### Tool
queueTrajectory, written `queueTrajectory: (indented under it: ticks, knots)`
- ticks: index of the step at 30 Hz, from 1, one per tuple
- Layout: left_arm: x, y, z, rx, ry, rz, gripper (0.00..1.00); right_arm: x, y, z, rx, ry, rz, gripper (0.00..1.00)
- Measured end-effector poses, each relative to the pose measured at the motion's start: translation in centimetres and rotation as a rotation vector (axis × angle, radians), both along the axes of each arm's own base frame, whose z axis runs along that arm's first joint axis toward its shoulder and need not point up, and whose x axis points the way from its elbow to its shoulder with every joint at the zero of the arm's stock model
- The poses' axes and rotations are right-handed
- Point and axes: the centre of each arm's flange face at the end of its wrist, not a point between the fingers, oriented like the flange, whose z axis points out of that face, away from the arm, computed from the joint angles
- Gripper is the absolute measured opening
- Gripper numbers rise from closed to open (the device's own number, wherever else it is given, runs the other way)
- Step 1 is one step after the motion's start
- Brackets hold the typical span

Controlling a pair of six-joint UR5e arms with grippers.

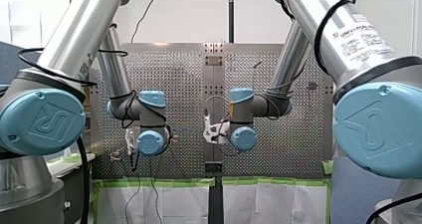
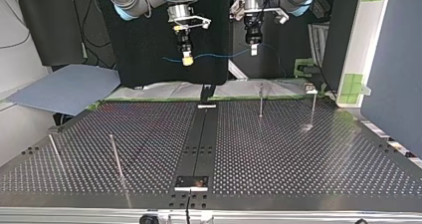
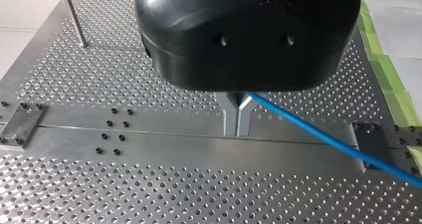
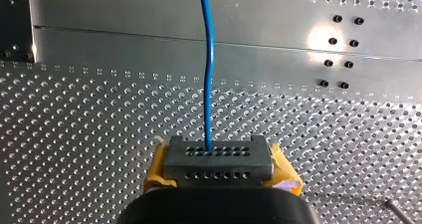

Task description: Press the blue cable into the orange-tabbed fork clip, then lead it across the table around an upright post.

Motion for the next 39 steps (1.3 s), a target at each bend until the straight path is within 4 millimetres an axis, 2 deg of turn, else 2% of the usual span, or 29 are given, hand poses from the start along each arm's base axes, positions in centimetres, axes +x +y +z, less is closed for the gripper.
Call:
queueTrajectory:
  ticks: [21, 33, 39]
  knots:
    - [0.0, 0.0, -0.1, 0.003, 0.002, -0.003, 0.0, 0.0, 0.0, 0.0, 0.0, 0.0, 0.0, 0.0]
    - [-0.8, 0.2, -2.9, 0.055, 0.066, -0.014, 0.0, 0.0, -0.1, 0.0, 0.0, 0.0, -0.001, 0.0]
    - [-0.9, 0.2, -3.3, 0.06, 0.073, -0.014, 0.0, 0.0, -0.1, 0.0, 0.0, 0.0, -0.001, 0.0]
